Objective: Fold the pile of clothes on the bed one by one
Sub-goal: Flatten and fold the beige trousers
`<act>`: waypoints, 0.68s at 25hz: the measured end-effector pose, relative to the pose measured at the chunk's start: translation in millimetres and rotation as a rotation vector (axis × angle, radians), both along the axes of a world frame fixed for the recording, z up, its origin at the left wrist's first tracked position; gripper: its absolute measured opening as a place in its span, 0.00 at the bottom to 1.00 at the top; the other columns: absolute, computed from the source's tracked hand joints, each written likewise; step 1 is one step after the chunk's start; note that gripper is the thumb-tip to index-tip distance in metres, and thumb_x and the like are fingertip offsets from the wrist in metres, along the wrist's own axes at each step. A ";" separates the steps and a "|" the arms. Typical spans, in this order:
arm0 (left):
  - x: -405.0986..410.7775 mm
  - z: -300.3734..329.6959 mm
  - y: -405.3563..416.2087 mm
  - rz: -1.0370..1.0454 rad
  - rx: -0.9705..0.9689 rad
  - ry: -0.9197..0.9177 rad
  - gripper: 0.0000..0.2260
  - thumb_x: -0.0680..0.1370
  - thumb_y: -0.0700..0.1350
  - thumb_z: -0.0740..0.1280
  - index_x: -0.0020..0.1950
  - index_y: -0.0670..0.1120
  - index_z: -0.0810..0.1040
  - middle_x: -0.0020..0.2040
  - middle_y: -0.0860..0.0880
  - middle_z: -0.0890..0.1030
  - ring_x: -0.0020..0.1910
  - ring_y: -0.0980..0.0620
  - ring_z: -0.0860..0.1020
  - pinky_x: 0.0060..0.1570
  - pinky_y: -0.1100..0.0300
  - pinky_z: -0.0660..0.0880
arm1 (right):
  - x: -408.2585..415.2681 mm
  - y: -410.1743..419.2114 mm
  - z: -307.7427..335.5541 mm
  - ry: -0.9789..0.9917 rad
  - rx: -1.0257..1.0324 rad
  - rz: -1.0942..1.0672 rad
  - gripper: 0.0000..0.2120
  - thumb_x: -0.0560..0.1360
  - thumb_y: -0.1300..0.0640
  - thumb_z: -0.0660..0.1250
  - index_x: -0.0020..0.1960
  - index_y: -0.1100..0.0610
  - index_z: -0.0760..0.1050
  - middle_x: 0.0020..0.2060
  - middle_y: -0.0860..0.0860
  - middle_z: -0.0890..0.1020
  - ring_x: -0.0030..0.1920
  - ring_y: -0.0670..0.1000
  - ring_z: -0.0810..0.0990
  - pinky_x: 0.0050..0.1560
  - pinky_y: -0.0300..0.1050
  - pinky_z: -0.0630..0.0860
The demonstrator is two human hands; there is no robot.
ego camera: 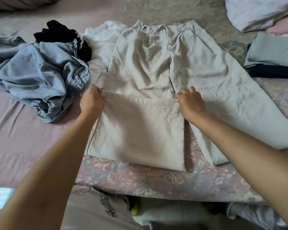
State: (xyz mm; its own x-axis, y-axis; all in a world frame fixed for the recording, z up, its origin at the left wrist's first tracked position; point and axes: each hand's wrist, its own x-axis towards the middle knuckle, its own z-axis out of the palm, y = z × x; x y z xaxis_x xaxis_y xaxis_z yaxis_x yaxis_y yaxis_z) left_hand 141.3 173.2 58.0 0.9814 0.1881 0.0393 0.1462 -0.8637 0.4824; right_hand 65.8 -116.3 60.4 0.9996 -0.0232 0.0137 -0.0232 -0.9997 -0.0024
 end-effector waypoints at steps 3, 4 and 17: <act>3.2 1.9 -4.5 0.003 0.031 -0.088 0.11 0.78 0.37 0.59 0.60 0.40 0.70 0.60 0.38 0.74 0.58 0.39 0.72 0.53 0.48 0.69 | 6.3 -0.6 -1.3 -0.058 0.038 0.003 0.15 0.73 0.73 0.59 0.57 0.65 0.75 0.55 0.61 0.75 0.58 0.62 0.69 0.53 0.53 0.65; 0.2 -1.0 -7.2 -0.020 0.104 -0.098 0.13 0.78 0.36 0.60 0.62 0.39 0.69 0.62 0.37 0.71 0.59 0.37 0.71 0.54 0.46 0.69 | 6.5 1.9 -1.7 -0.045 0.037 0.014 0.18 0.72 0.73 0.59 0.60 0.66 0.74 0.56 0.62 0.74 0.58 0.63 0.70 0.53 0.55 0.66; -44.3 -45.2 -31.2 -0.636 0.389 0.093 0.26 0.82 0.58 0.50 0.78 0.56 0.46 0.79 0.51 0.44 0.77 0.50 0.42 0.72 0.45 0.37 | -53.4 58.0 -36.1 0.218 0.124 -0.041 0.31 0.81 0.41 0.45 0.78 0.54 0.42 0.76 0.60 0.40 0.76 0.59 0.37 0.74 0.55 0.35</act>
State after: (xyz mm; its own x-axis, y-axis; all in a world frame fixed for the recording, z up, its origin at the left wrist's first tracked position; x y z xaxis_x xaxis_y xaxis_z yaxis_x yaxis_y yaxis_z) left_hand 97.0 142.0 12.8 0.8987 -0.4267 -0.1014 -0.4124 -0.9009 0.1355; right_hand 12.5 -58.4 24.3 0.9770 -0.0514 -0.2071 -0.0766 -0.9904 -0.1153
